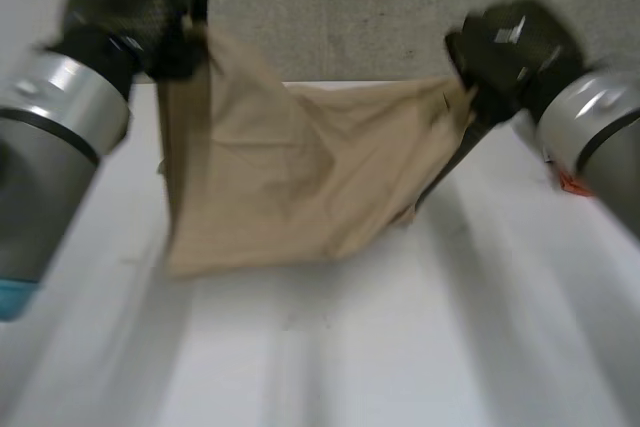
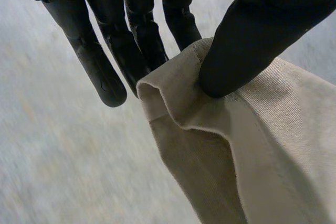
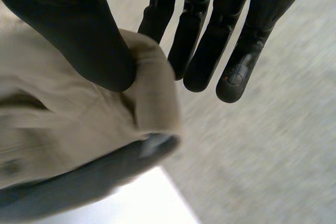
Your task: Fold the laundry.
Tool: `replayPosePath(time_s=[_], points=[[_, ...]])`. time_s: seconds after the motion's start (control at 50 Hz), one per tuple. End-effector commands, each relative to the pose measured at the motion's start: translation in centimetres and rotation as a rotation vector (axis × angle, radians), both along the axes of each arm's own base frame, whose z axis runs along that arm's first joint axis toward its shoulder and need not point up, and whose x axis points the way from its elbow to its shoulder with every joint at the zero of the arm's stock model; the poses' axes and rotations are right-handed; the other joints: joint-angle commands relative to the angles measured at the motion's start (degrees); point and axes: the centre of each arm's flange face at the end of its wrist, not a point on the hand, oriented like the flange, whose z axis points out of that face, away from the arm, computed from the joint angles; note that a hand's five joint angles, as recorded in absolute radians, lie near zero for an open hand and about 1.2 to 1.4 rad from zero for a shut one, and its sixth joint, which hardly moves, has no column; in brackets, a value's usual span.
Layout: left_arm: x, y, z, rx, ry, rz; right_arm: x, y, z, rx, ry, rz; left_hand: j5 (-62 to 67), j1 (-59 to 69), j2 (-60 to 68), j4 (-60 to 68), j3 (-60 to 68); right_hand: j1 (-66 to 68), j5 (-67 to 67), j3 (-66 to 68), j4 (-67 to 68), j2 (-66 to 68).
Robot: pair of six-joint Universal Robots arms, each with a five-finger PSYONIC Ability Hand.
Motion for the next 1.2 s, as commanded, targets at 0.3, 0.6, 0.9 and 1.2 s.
replayPosePath(time_s=[0.3,0.6,0.9,1.2], points=[[-1.5,-8.8,-4.0,0.105,0.009,0.041,1.1,-5.4,0.8,0.000,-0.087,-0.003,13.9,14.0,11.4,11.3,11.7,22.6,13.9,13.0,12.1,13.1],[-2.9,-18.6,-14.8,0.183,0.024,0.093,5.9,-14.8,-11.6,-0.092,-0.131,-0.138,-56.1,-56.0,-58.6,-58.7,-58.3,-47.4,-56.1,-57.0,-57.9,-56.9],[-1.7,-9.9,-13.2,0.277,-0.036,0.024,3.7,-9.7,-10.4,-0.009,-0.071,-0.108,-50.3,-50.2,-52.8,-52.9,-52.5,-47.4,-56.1,-57.0,-57.9,-56.9],[-4.7,-4.6,-19.8,0.538,-0.180,-0.095,2.0,-5.9,-14.5,0.156,0.013,-0.082,-38.5,-38.4,-41.0,-41.1,-40.7,-47.4,-56.1,-57.0,-57.9,-56.9]])
